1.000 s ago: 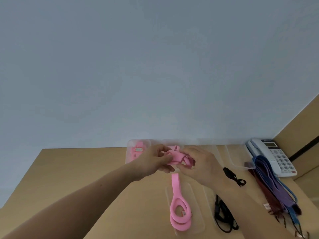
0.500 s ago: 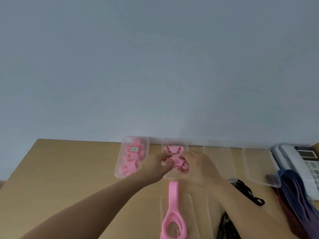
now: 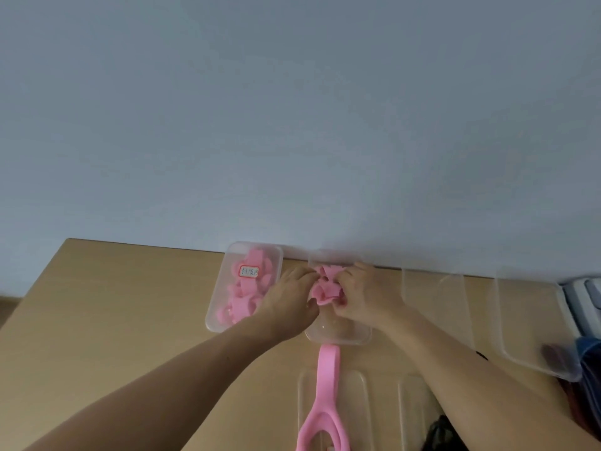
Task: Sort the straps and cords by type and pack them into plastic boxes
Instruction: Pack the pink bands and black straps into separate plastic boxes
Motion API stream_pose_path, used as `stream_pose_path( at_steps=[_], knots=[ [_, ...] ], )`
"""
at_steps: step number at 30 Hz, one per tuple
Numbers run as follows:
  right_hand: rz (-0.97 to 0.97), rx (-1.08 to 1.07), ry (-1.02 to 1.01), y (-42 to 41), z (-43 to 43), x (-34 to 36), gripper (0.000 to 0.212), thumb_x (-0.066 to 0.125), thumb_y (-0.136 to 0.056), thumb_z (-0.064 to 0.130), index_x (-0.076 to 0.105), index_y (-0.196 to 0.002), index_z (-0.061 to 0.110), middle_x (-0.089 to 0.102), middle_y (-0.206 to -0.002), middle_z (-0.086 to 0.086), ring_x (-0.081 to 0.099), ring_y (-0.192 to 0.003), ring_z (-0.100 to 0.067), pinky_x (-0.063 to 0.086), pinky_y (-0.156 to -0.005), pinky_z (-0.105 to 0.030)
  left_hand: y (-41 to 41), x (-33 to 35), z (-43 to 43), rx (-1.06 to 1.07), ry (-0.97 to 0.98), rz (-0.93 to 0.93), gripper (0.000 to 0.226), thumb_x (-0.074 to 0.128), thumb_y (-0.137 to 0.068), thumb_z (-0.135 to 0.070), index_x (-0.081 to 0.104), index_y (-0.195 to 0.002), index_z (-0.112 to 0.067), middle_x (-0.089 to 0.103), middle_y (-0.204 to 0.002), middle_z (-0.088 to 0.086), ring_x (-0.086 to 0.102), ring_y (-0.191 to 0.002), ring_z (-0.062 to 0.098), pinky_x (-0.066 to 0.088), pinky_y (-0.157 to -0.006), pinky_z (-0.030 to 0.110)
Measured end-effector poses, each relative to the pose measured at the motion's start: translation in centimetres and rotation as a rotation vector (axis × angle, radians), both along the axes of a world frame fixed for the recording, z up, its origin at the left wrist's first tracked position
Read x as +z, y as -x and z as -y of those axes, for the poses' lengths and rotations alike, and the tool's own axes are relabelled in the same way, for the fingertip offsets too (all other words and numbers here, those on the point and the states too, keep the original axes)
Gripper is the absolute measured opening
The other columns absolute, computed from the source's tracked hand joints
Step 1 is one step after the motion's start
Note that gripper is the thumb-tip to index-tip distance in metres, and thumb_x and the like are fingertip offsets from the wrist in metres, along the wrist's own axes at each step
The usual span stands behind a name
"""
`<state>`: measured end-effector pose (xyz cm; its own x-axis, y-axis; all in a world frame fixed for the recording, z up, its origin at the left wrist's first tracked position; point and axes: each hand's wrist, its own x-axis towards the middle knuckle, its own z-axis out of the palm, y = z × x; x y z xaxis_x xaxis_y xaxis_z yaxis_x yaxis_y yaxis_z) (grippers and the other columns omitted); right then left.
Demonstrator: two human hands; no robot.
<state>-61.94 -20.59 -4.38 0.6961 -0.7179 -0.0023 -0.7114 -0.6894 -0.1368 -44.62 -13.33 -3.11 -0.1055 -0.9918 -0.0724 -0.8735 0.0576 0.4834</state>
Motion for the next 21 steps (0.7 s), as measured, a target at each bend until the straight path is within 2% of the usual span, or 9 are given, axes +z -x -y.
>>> stream_pose_path(
  at_steps=[6,11,14,16,18,19,21],
  knots=[
    [0.035,-0.007,0.159,-0.3,-0.4,-1.0,0.028,0.083,-0.055,0.031,0.069,-0.068,0.011,0.064,-0.066,-0.005,0.062,-0.066,-0.028,0.055,-0.063,-0.034,-0.1,-0.1,-0.1,-0.05,0.048,0.063,0.046,0.054,-0.086,-0.014,0.057,-0.132,-0.015,0.054,-0.134,-0.001,0.044,-0.126,0.018,0.032,-0.102,0.02],
    [0.089,-0.054,0.341,-0.2,-1.4,-1.2,0.02,0.07,-0.066,0.027,0.067,-0.081,0.014,0.059,-0.071,-0.009,0.059,-0.072,-0.032,0.05,-0.06,-0.042,-0.2,-0.1,-0.2,-0.081,0.095,0.076,0.038,0.055,-0.086,-0.014,0.063,-0.124,-0.013,0.058,-0.129,-0.001,0.048,-0.122,0.019,0.038,-0.099,0.023],
    [0.06,-0.105,0.376,-0.4,-1.6,-1.4,0.014,0.073,-0.067,0.024,0.068,-0.075,0.014,0.06,-0.07,-0.009,0.059,-0.071,-0.032,0.05,-0.062,-0.043,-0.1,0.1,-0.2,-0.095,0.114,0.093,0.035,0.057,-0.086,-0.014,0.066,-0.119,-0.011,0.063,-0.124,0.002,0.051,-0.119,0.023,0.04,-0.096,0.026],
    [0.09,-0.109,0.402,-0.3,-1.6,-1.8,0.015,0.07,-0.074,0.028,0.066,-0.074,0.013,0.06,-0.07,-0.009,0.059,-0.069,-0.031,0.05,-0.062,-0.041,-0.1,0.3,-0.1,-0.117,0.102,0.131,0.032,0.057,-0.085,-0.015,0.067,-0.116,-0.01,0.065,-0.12,0.003,0.052,-0.117,0.024,0.042,-0.096,0.029],
    [0.156,-0.077,0.393,0.1,-1.5,-2.0,0.02,0.068,-0.078,0.032,0.061,-0.088,0.016,0.06,-0.07,-0.009,0.059,-0.068,-0.031,0.051,-0.06,-0.039,0.0,0.7,0.1,-0.156,0.123,0.203,0.023,0.066,-0.078,-0.016,0.071,-0.1,-0.009,0.07,-0.102,0.004,0.059,-0.105,0.027,0.049,-0.086,0.033],
    [0.159,-0.082,0.357,0.2,-1.5,-1.9,0.027,0.074,-0.074,0.035,0.061,-0.09,0.018,0.06,-0.07,-0.007,0.059,-0.068,-0.03,0.051,-0.059,-0.038,0.1,0.8,0.3,-0.171,0.142,0.232,0.018,0.073,-0.072,-0.016,0.072,-0.088,-0.01,0.07,-0.089,0.003,0.063,-0.094,0.029,0.053,-0.078,0.035],
    [0.111,-0.143,0.254,0.0,-1.4,-1.5,0.034,0.087,-0.058,0.039,0.067,-0.077,0.018,0.06,-0.07,-0.004,0.061,-0.071,-0.029,0.051,-0.058,-0.035,0.6,0.8,1.0,-0.19,0.161,0.326,0.016,0.077,-0.066,-0.021,0.071,-0.078,-0.014,0.067,-0.076,0.001,0.063,-0.082,0.028,0.053,-0.071,0.036]
  ],
)
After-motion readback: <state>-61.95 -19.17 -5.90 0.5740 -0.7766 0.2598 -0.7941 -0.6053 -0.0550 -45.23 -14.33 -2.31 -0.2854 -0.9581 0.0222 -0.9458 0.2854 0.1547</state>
